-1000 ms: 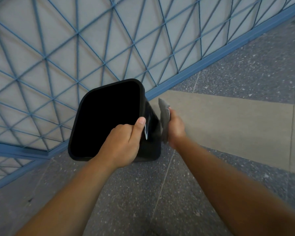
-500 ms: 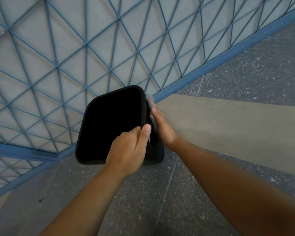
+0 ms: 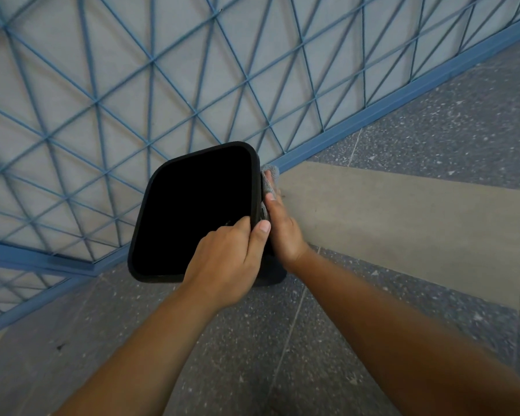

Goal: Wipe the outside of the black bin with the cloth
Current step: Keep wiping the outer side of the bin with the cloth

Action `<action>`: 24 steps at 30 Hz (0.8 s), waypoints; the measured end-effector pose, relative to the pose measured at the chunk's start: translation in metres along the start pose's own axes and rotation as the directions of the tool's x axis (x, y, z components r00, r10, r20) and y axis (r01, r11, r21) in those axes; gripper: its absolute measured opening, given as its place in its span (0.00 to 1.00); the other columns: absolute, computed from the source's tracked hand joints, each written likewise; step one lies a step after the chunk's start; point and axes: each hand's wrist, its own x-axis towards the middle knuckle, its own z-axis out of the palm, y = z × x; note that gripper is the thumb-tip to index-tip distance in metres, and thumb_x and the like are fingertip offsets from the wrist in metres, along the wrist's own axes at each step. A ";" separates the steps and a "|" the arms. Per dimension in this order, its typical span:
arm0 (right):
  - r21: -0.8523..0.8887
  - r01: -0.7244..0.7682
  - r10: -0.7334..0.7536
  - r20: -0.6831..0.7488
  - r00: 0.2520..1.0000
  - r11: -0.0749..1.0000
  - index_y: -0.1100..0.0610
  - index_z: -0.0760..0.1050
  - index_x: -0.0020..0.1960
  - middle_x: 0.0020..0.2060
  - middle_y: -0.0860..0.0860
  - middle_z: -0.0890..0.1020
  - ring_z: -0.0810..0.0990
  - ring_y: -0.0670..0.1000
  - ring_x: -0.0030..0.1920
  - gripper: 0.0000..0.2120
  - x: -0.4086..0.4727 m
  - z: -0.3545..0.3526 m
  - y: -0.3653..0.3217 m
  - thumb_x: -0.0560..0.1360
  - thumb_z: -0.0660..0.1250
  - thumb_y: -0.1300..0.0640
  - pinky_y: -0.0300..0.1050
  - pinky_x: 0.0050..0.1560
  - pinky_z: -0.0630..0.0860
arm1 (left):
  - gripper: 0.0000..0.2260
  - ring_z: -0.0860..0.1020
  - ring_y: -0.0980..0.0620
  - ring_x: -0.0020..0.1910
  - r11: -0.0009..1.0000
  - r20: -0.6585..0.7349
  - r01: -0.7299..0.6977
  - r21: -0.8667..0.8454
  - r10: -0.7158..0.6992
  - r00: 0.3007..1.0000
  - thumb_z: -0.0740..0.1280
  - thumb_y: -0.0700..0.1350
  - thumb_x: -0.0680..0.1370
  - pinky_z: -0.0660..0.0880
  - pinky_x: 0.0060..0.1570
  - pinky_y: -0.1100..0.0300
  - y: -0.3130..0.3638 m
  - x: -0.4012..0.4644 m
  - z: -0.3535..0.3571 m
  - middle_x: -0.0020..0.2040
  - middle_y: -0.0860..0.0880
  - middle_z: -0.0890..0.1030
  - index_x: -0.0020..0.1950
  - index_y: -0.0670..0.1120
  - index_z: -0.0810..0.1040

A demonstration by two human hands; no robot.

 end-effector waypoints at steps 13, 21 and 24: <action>-0.111 0.113 -0.117 -0.032 0.993 0.987 0.54 0.50 0.86 0.87 0.50 0.51 0.48 0.48 0.87 0.35 0.032 -0.005 -0.007 0.81 0.45 0.44 0.53 0.88 0.44 | 0.20 0.75 0.50 0.31 0.997 -0.030 -0.040 -0.073 0.038 0.999 0.47 0.56 0.84 0.73 0.36 0.45 -0.004 0.000 0.001 0.29 0.51 0.74 0.35 0.55 0.66; -0.103 0.084 -0.091 -0.070 0.993 0.991 0.46 0.53 0.85 0.86 0.45 0.54 0.47 0.50 0.87 0.26 0.035 -0.001 0.000 0.88 0.45 0.46 0.63 0.86 0.40 | 0.19 0.75 0.49 0.31 0.997 -0.034 -0.038 -0.074 0.036 0.999 0.49 0.54 0.85 0.72 0.36 0.48 -0.007 -0.001 0.002 0.29 0.52 0.73 0.34 0.54 0.65; -0.074 0.129 -0.132 -0.045 0.990 0.989 0.49 0.51 0.85 0.83 0.41 0.55 0.48 0.43 0.85 0.24 0.026 0.001 -0.008 0.90 0.45 0.52 0.60 0.87 0.40 | 0.19 0.75 0.52 0.31 0.995 -0.015 -0.013 -0.096 0.011 1.000 0.49 0.55 0.84 0.71 0.36 0.49 -0.006 -0.002 0.000 0.29 0.51 0.73 0.35 0.54 0.66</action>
